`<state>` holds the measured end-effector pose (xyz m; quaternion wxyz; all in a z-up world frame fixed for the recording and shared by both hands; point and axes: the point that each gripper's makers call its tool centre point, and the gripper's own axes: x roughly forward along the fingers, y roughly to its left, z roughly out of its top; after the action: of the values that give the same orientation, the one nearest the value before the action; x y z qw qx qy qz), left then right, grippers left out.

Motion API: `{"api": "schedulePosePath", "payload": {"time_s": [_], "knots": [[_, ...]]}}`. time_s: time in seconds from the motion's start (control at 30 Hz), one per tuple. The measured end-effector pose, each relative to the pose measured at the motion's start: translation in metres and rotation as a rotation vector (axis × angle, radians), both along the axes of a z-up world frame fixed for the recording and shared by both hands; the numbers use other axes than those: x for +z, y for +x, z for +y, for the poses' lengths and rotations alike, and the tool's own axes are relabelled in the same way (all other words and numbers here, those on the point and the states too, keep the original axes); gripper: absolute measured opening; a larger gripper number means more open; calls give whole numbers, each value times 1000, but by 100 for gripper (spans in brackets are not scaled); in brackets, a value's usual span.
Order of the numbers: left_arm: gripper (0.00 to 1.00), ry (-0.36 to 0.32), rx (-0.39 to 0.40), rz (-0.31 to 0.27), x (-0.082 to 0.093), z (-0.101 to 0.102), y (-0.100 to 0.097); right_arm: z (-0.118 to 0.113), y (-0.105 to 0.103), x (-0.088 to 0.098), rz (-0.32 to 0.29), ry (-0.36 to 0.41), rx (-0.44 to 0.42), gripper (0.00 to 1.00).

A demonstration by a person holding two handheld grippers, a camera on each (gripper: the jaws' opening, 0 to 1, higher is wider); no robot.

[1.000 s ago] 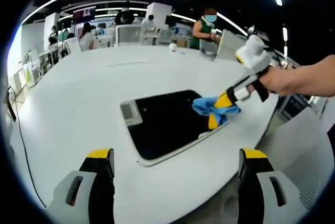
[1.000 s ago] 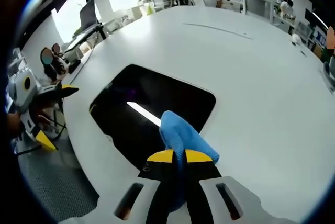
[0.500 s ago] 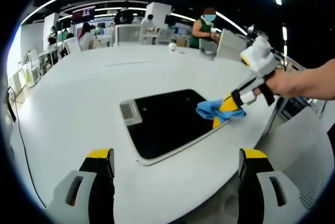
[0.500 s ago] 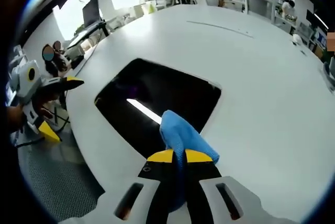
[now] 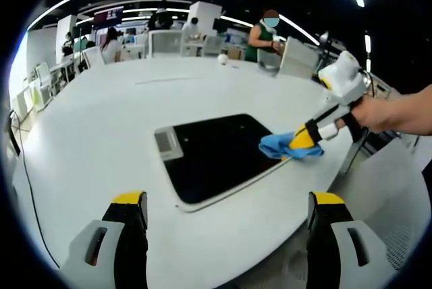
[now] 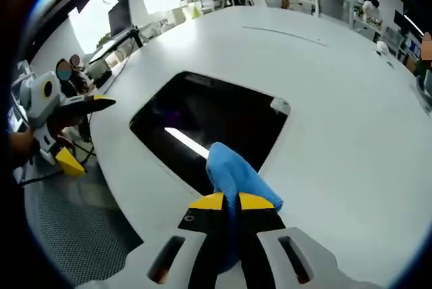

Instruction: Wipe the mirror surface with the cleaning cloth until all visible marks leave the cleaned area.

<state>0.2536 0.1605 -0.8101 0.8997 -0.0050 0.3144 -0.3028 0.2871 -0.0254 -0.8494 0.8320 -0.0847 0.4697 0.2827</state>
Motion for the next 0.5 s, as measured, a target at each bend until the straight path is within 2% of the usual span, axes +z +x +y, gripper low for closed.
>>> {"api": "schedulePosePath", "payload": {"time_s": [0.5], "knots": [[99,-7,10,3,0,1,1,2,1,0,11,-13,-13,1]]}}
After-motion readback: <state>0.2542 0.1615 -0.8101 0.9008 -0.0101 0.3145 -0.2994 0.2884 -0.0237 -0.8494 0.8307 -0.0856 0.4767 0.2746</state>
